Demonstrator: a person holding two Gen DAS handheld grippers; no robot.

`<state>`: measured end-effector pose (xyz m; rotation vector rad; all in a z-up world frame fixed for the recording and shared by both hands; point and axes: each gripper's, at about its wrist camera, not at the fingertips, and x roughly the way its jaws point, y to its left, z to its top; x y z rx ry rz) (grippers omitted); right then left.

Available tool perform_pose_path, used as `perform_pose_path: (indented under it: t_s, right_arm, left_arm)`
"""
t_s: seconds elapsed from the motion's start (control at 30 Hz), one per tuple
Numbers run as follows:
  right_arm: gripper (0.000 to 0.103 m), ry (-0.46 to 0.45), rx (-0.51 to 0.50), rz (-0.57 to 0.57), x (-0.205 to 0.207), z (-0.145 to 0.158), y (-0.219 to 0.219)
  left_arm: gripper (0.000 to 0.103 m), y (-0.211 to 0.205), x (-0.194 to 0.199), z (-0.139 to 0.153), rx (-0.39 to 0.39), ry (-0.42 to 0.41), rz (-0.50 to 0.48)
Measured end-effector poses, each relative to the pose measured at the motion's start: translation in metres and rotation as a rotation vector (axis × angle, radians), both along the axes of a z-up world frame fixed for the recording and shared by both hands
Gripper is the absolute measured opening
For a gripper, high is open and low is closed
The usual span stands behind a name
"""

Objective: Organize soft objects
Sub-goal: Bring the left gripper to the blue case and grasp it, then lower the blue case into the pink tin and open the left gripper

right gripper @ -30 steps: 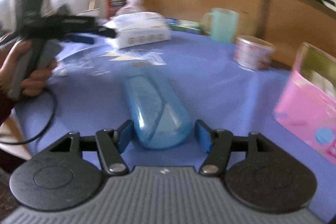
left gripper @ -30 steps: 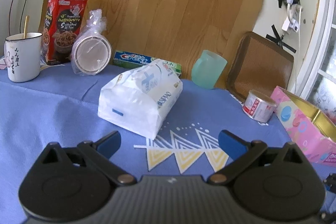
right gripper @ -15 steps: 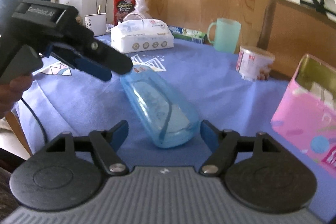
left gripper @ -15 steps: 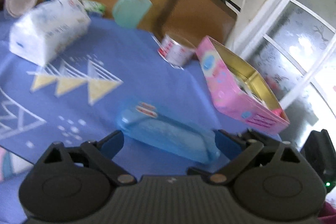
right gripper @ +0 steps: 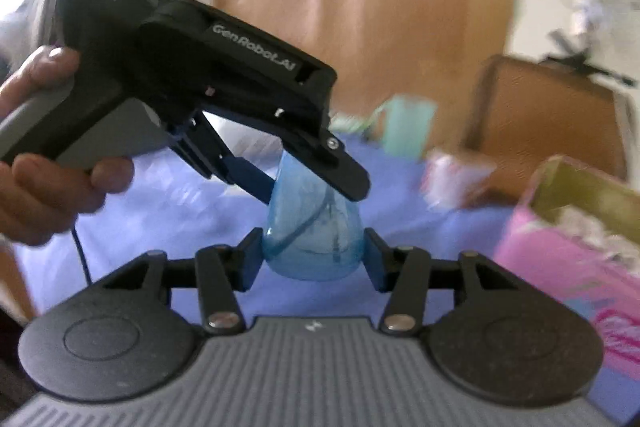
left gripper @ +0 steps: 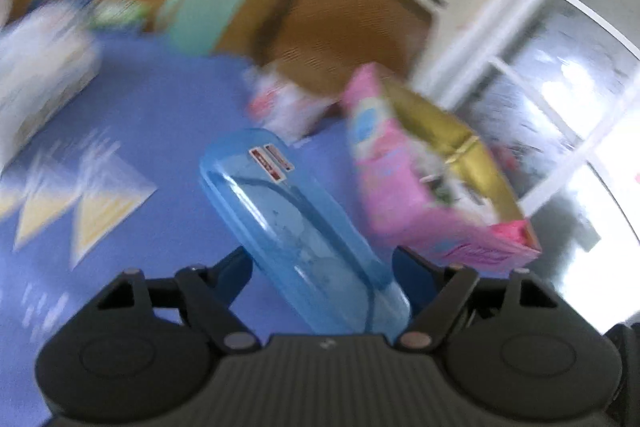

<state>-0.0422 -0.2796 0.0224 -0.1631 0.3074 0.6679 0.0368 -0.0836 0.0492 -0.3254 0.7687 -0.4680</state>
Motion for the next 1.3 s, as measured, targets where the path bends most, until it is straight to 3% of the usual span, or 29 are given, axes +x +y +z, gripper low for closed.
perform_pose_path:
  t_s: [0.2, 0.43, 0.53, 0.6, 0.7, 0.8, 0.97, 1.07, 1.23, 1.3]
  right_arm:
    - [0.055, -0.159, 0.061, -0.259, 0.002, 0.028, -0.052]
    - [0.055, -0.157, 0.065, -0.543, 0.035, 0.020, -0.103]
    - [0.056, -0.147, -0.010, -0.704, 0.068, 0.009, -0.108]
    - [0.056, -0.100, -0.044, -0.779, 0.086, 0.000, -0.115]
    - [0.059, -0.057, 0.064, -0.775, 0.077, 0.001, -0.128]
    - [0.061, -0.079, 0.092, -0.779, 0.061, 0.005, -0.128]
    - [0.061, -0.039, 0.203, -0.767, 0.044, 0.011, -0.139]
    - [0.062, 0.006, 0.270, -0.748, 0.031, 0.011, -0.142]
    - [0.065, 0.121, 0.410, -0.718, 0.010, 0.014, -0.144]
    - [0.072, 0.158, 0.453, -0.706, 0.007, 0.019, -0.142]
  left_arm:
    - [0.079, -0.087, 0.030, 0.047, 0.045, -0.164, -0.181]
    - [0.079, -0.188, 0.068, 0.040, 0.112, -0.214, -0.303]
    - [0.078, -0.212, 0.071, 0.030, 0.219, -0.277, -0.269]
    - [0.078, -0.217, 0.074, 0.025, 0.243, -0.274, -0.242]
    - [0.078, -0.205, 0.065, 0.022, 0.235, -0.275, -0.237]
    - [0.080, -0.194, 0.047, 0.020, 0.309, -0.312, -0.201]
    - [0.082, -0.178, 0.030, 0.024, 0.341, -0.299, -0.153]
    - [0.093, -0.167, 0.016, 0.025, 0.376, -0.302, -0.110]
    - [0.101, -0.148, -0.001, 0.028, 0.432, -0.318, -0.040]
    - [0.103, -0.139, -0.008, 0.029, 0.427, -0.314, -0.022]
